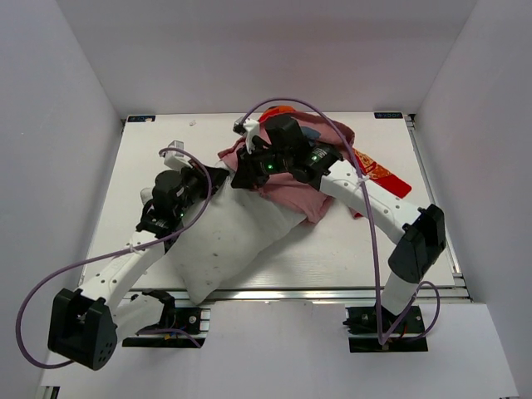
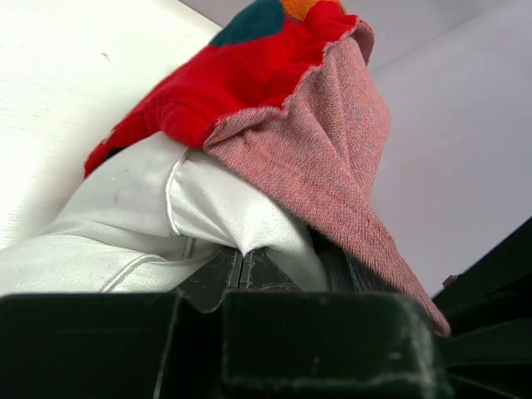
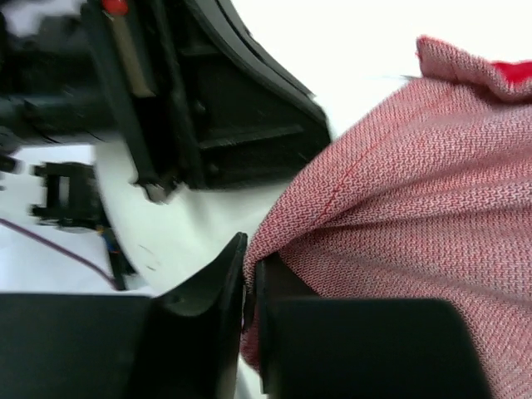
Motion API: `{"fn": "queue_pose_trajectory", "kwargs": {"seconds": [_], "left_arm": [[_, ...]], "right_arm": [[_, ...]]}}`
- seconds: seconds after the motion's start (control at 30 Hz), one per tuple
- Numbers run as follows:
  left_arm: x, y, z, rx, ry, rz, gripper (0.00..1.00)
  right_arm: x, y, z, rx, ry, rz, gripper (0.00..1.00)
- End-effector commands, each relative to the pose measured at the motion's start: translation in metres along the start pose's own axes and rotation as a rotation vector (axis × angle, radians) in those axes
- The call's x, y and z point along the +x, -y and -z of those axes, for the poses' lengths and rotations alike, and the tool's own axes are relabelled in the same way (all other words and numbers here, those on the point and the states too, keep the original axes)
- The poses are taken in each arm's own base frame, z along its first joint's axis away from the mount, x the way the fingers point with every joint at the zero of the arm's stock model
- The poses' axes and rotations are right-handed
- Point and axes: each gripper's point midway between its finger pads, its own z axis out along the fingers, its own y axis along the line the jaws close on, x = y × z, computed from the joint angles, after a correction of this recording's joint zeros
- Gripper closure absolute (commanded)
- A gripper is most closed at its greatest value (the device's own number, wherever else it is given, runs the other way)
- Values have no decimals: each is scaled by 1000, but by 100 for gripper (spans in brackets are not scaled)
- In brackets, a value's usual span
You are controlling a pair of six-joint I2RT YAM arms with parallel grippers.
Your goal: Put the pillow into the pillowcase
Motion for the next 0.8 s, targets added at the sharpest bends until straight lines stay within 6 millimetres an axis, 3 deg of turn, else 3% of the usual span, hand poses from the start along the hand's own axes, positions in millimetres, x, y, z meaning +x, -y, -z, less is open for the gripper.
{"fn": "queue_pose_trajectory", "kwargs": {"seconds": [0.0,0.07,0.1,0.13,0.17,0.2,0.23,0.3,0.37,0.47,0.57,0.6,0.63,0.67,0.7,0.73,0.77], "left_arm": [[-34,12,-7,-20,96,-44,100],[-49,3,-4,-101,139,-73,96],[-46,-8,-1,-166,117,-79,85],[-59,-7,5,-197,160,-91,56],[-58,-17,11,-248,144,-120,45],[-63,-17,16,-270,151,-140,36],[-80,-7,24,-270,195,-159,24],[-87,-3,34,-292,180,-232,20],[-101,15,46,-267,183,-308,18],[-109,39,58,-202,149,-415,17],[-81,58,61,-64,-4,-480,20],[-64,65,63,8,-77,-486,20],[-53,65,64,26,-120,-494,20],[-34,62,68,40,-186,-521,19],[-21,50,71,15,-217,-537,19],[-6,50,76,24,-252,-573,18],[6,41,81,1,-290,-591,18]], "right_arm": [[11,15,-5,-13,-22,66,83],[13,23,-4,-10,-33,102,69],[13,31,-3,-1,-34,105,55],[13,34,-2,1,-40,108,48],[6,36,0,-6,-28,143,38],[0,39,3,-4,-18,158,35],[-7,38,7,-11,-8,190,33],[-33,33,21,-5,51,253,30],[-63,26,41,19,125,320,28],[-90,19,71,95,203,406,25],[-95,36,94,262,242,419,18],[-92,42,98,297,243,424,16],[-68,58,91,333,185,406,14],[-58,63,97,358,170,402,13],[-46,69,97,370,149,391,13],[-19,78,92,368,93,367,14],[-14,80,100,381,98,365,14]]}}
